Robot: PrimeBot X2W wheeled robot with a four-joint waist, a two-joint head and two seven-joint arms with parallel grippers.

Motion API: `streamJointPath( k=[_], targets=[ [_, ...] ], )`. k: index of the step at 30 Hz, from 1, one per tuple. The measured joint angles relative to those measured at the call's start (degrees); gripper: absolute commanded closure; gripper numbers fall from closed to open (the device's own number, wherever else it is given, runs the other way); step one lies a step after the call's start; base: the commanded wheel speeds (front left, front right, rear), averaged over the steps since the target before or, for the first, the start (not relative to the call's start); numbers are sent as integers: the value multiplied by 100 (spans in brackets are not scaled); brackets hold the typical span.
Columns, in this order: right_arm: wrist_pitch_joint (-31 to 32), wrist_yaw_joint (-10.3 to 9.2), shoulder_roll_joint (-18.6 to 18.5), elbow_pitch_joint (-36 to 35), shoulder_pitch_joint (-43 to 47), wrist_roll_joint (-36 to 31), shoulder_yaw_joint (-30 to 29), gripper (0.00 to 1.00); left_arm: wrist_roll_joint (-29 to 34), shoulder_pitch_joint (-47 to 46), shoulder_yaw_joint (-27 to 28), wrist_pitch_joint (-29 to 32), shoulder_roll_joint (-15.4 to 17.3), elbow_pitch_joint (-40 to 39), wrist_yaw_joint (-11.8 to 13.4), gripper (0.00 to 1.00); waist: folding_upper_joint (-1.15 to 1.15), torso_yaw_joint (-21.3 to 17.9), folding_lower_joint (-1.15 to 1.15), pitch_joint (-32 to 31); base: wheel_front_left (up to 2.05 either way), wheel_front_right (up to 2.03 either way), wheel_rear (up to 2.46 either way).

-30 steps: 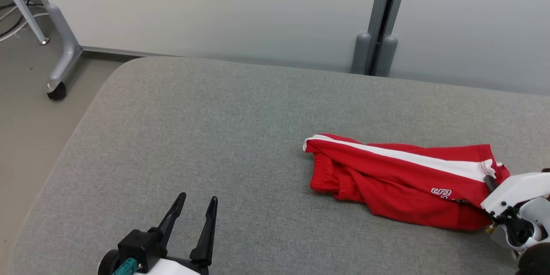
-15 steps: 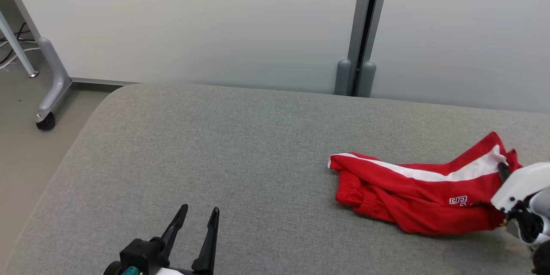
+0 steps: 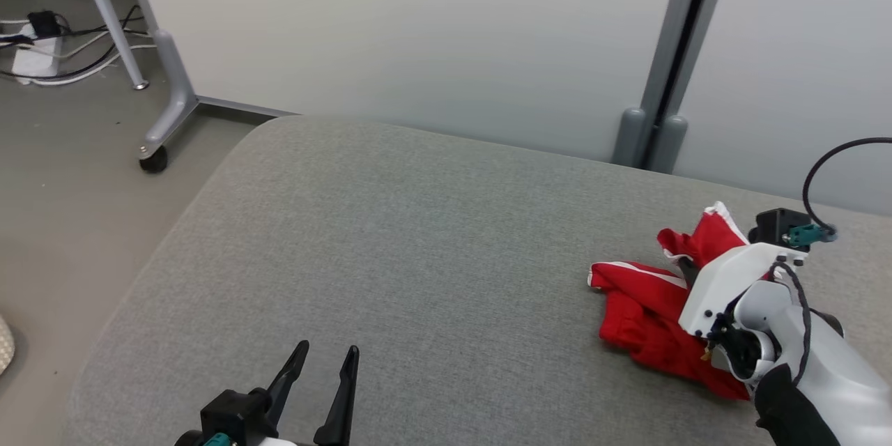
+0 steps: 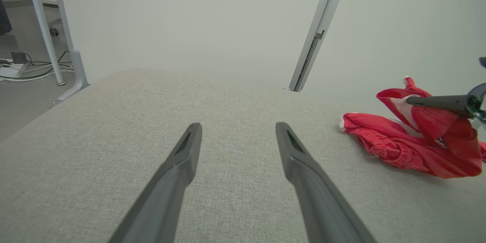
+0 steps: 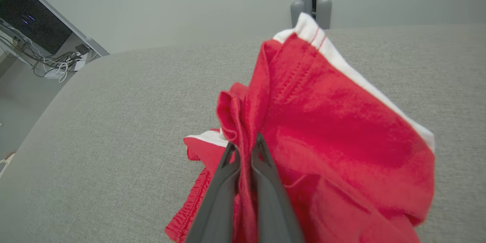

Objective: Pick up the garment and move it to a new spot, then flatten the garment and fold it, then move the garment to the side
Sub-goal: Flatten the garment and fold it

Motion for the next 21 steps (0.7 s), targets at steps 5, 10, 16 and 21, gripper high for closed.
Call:
streamJointPath(
  k=[5, 10, 16, 21],
  targets=[
    [-73, 0, 224, 290, -60, -75, 100, 100, -33, -5, -14, 8, 11, 20, -2, 0, 0, 285, 0, 49, 0, 0, 0],
    [-214, 0, 372, 688, -127, -147, 137, 85, -47, -11, -19, -1, -1, 51, -2, 0, 0, 366, 0, 148, 0, 0, 0],
    [-486, 0, 582, 687, -112, -67, 268, 0, -94, -24, -7, -22, -14, 94, -13, 0, 0, 209, 0, 188, 0, 0, 0],
    [-848, 0, 651, -126, 96, 216, 591, 0, -108, -29, 42, -54, -4, 115, -12, 0, 0, -65, 0, 130, 0, 0, 0]
  ],
)
